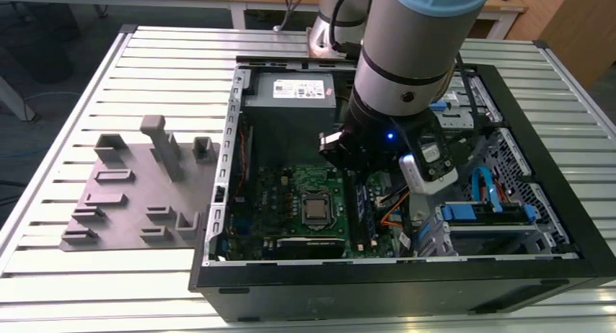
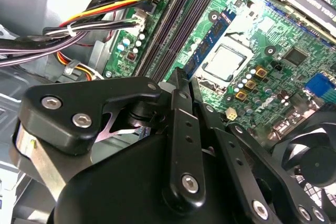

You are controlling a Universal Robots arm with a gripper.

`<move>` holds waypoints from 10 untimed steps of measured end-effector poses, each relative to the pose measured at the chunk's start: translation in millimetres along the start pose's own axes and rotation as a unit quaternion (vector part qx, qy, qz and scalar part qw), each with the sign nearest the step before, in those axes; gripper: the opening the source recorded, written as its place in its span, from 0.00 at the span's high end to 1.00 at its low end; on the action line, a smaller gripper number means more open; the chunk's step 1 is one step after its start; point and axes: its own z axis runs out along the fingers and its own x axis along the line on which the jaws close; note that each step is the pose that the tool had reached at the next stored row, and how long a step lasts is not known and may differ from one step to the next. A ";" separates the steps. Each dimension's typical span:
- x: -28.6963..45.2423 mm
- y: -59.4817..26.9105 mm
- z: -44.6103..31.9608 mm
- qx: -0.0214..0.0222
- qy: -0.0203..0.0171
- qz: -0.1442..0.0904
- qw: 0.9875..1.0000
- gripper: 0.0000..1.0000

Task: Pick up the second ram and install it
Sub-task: 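Insert the second ram into the second slot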

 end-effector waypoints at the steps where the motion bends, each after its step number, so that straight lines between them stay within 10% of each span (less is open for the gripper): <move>1: 0.0 0.0 0.0 0.000 0.000 0.000 1.000 0.89; 10: 0.0 -1.3 8.7 0.001 0.001 -0.012 1.000 0.89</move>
